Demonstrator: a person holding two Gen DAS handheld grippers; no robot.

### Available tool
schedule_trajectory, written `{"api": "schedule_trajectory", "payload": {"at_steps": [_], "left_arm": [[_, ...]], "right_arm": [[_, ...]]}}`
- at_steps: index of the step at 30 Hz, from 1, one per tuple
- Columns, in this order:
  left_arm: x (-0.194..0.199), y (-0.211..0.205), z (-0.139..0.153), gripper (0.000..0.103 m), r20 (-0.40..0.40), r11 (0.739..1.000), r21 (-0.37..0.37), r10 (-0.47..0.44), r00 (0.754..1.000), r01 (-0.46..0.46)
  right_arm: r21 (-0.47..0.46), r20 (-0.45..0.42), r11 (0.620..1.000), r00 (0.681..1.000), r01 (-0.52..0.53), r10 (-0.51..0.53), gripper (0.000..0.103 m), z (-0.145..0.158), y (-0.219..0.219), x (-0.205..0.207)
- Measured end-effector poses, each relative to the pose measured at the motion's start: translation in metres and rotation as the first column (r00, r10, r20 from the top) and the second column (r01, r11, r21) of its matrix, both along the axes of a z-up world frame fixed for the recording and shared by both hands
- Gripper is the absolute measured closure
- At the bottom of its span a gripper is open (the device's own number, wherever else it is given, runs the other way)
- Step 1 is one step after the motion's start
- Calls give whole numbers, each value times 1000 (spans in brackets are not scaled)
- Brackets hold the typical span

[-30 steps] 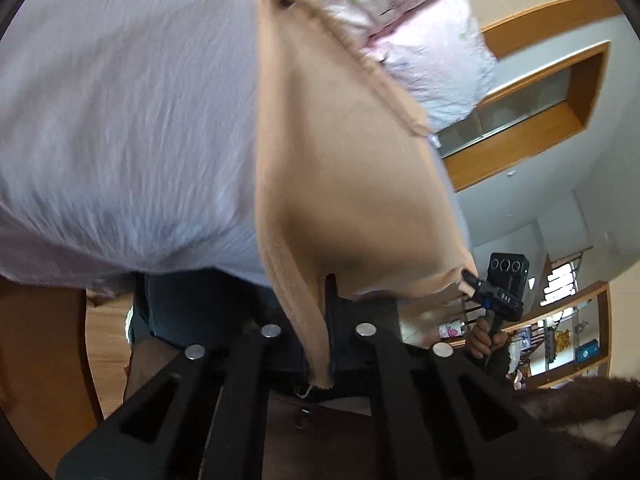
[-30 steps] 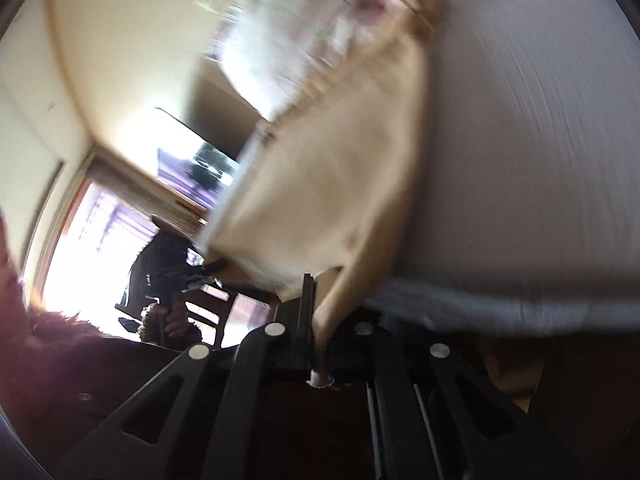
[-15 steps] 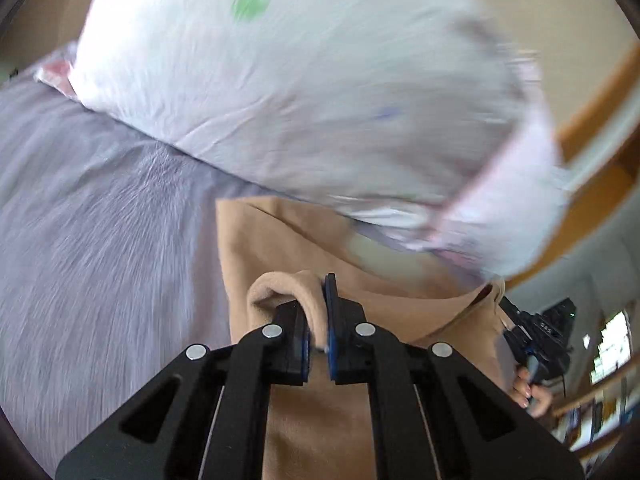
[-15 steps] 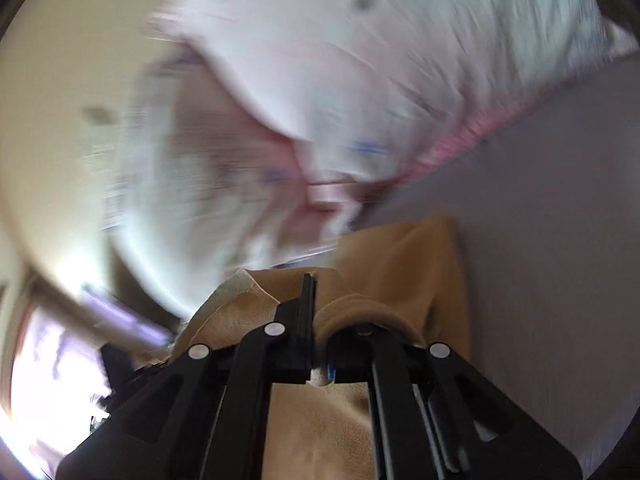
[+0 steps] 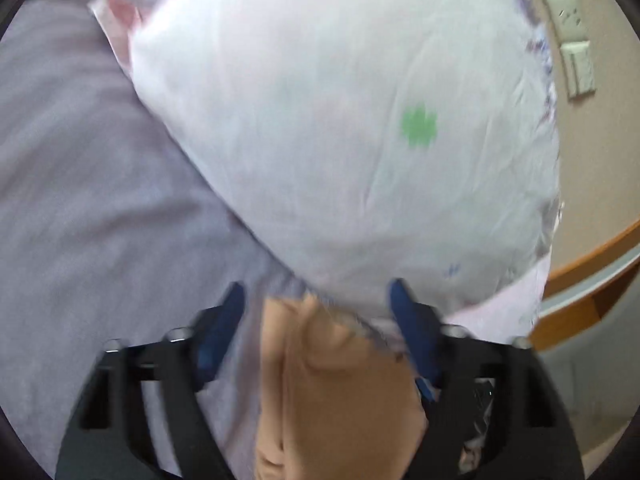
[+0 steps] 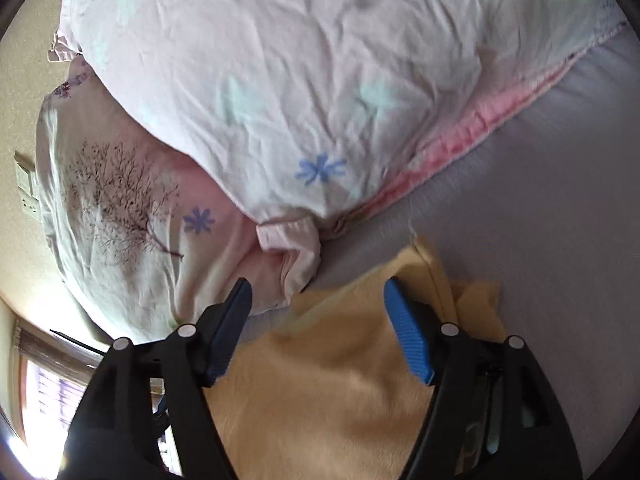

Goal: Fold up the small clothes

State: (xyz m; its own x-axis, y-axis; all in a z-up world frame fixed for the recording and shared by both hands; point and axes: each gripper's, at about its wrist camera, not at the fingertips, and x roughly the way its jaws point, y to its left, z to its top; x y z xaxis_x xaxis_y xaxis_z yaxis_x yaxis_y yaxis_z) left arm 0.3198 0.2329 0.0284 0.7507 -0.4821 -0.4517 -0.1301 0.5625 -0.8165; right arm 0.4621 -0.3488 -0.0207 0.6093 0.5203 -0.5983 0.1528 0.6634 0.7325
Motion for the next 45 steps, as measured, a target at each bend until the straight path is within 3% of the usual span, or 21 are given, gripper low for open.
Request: {"api": "schedule_trajectory", "payload": {"at_steps": [2, 5, 9, 11, 14, 15, 16, 18, 20, 23, 28, 31, 33, 35, 36, 38, 40, 41, 43, 44, 45], "left_arm": [[-8, -1, 5, 25, -27, 998, 38, -47, 999, 48], [-30, -28, 8, 25, -88, 965, 187, -168, 982, 182], [-51, -68, -12, 33, -173, 918, 203, -308, 936, 340], [-53, -81, -21, 37, -198, 909, 203, -327, 924, 365], [-57, -91, -17, 43, -202, 905, 258, -293, 934, 340], [-61, -90, -18, 47, -206, 912, 254, -276, 939, 323], [-61, -86, -22, 67, -220, 917, 240, -267, 938, 318], [-54, -83, -22, 81, -243, 932, 199, -253, 936, 303], [-44, -87, -18, 85, -253, 942, 155, -255, 933, 299], [-38, -106, 13, 86, -194, 944, 136, -273, 942, 302], [-29, -191, 69, 87, -78, 911, 140, -380, 922, 388], [-23, -277, 78, 88, -16, 867, 118, -486, 874, 484], [-22, -340, 63, 88, -25, 817, 91, -569, 822, 569], [-19, -385, 41, 88, -48, 745, 16, -665, 745, 667], [-20, -399, 30, 88, -48, 694, -64, -720, 692, 718], [-27, -407, 23, 87, -22, 634, -146, -769, 638, 759], [-34, -390, 36, 78, 44, 640, -108, -761, 647, 760], [-38, -371, 44, 57, 68, 669, -64, -738, 672, 741], [-49, -328, 55, 34, 81, 746, 27, -665, 743, 665], [-53, -306, 59, 34, 83, 782, 84, -623, 778, 617], [-57, -288, 60, 34, 69, 799, 156, -596, 800, 581]], "right_arm": [[28, 19, 1000, 1000, 4, -5, 34, 9, -10, -7], [65, 99, 998, 995, -26, 19, 26, 28, -22, -32], [77, 165, 993, 983, -89, 75, 19, 47, -23, -66], [79, 166, 989, 980, -126, 112, 19, 50, -18, -79], [59, 171, 985, 973, -165, 153, 18, 52, -10, -95], [51, 179, 984, 971, -172, 160, 18, 54, -10, -101], [47, 186, 983, 969, -176, 165, 17, 55, -6, -106], [36, 205, 983, 964, -182, 171, 16, 62, -4, -113], [28, 214, 983, 962, -179, 169, 16, 62, -3, -120], [34, 243, 987, 959, -160, 147, 16, 63, -18, -134], [64, 271, 994, 960, -84, 64, 16, 60, -51, -155], [84, 260, 995, 965, -52, 29, 16, 52, -64, -162], [90, 242, 995, 970, -31, 8, 16, 44, -73, -166], [85, 216, 996, 976, -11, -7, 16, 38, -80, -171], [83, 204, 997, 979, -3, -14, 16, 36, -84, -172], [76, 191, 997, 982, -4, -11, 16, 36, -91, -176], [54, 195, 998, 981, -14, 3, 16, 40, -94, -177], [40, 197, 999, 980, -27, 18, 16, 43, -93, -175], [35, 192, 996, 979, -79, 70, 27, 47, -85, -171], [41, 196, 991, 973, -131, 121, 34, 50, -76, -168], [38, 210, 984, 964, -174, 162, 39, 54, -66, -168]]}}
